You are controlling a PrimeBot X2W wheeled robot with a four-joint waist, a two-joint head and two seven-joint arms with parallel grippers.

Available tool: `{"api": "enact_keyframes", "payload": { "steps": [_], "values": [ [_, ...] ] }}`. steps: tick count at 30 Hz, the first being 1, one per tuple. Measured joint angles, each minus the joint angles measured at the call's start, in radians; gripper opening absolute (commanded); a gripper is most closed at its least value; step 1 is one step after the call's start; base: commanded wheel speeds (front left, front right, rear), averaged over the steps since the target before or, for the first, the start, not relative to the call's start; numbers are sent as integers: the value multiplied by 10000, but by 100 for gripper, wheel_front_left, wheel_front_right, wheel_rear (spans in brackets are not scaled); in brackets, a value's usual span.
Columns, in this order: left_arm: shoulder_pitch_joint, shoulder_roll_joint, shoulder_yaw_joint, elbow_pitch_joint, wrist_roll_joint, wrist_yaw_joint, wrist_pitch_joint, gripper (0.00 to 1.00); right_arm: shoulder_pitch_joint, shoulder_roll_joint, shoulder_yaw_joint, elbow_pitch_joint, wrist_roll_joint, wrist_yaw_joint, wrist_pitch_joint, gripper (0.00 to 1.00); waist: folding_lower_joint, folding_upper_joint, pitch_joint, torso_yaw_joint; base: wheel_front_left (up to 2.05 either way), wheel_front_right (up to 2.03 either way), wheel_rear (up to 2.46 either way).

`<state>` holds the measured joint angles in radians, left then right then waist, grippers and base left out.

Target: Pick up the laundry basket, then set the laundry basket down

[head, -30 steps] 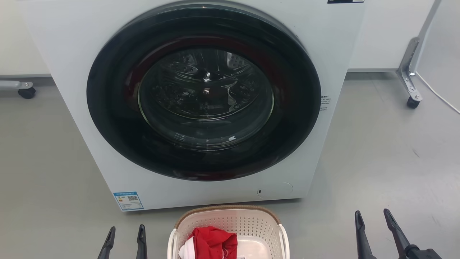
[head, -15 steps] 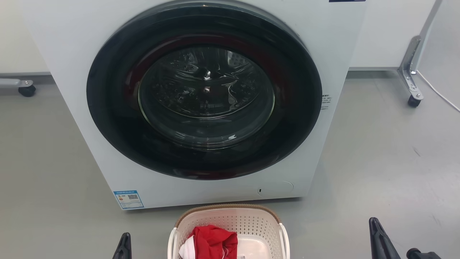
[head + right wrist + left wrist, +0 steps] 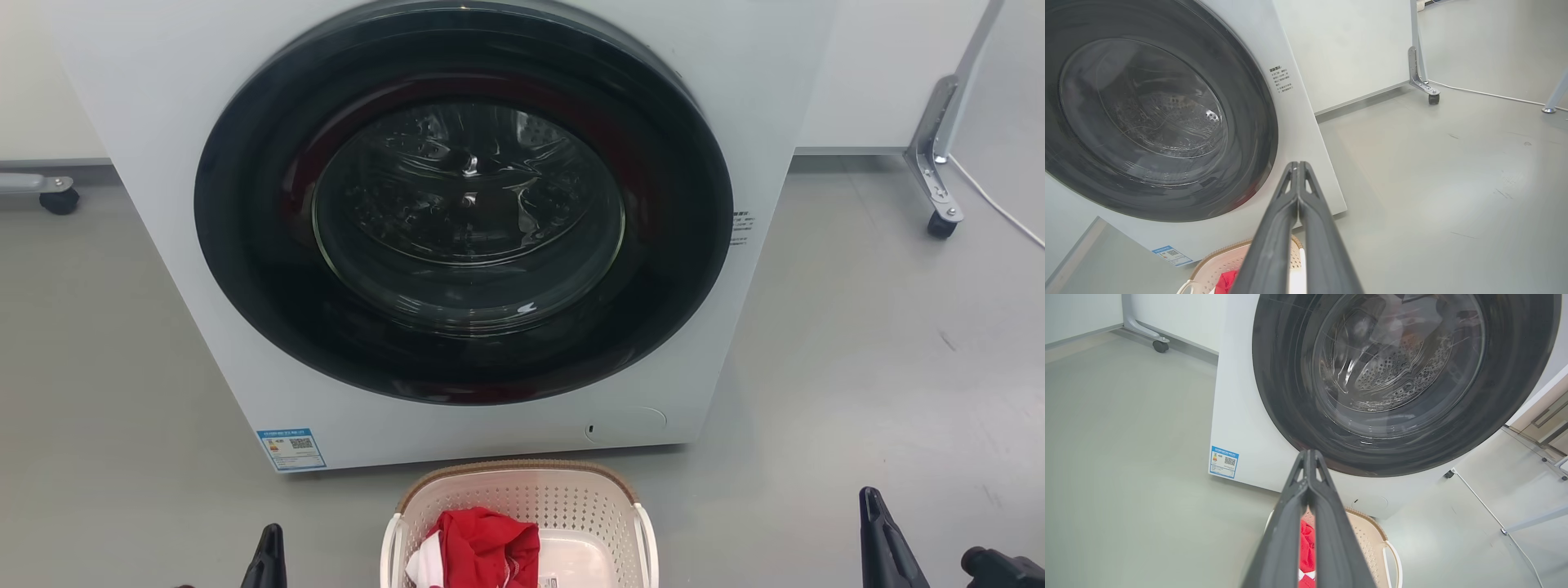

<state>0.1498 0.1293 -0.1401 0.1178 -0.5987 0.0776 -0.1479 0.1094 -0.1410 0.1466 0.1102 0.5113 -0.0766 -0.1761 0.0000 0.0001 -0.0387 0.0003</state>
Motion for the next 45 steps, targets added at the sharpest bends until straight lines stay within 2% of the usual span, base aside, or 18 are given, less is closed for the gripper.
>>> {"api": "enact_keyframes", "payload": {
  "steps": [45],
  "values": [
    [-1308, -468, 1360, 1014, -5889, -1181, 1565, 0, -1122, 591, -1662, 1110, 6403, 1126, 1755, 0, 0, 0, 239, -3, 0, 0, 0]
  ]
}}
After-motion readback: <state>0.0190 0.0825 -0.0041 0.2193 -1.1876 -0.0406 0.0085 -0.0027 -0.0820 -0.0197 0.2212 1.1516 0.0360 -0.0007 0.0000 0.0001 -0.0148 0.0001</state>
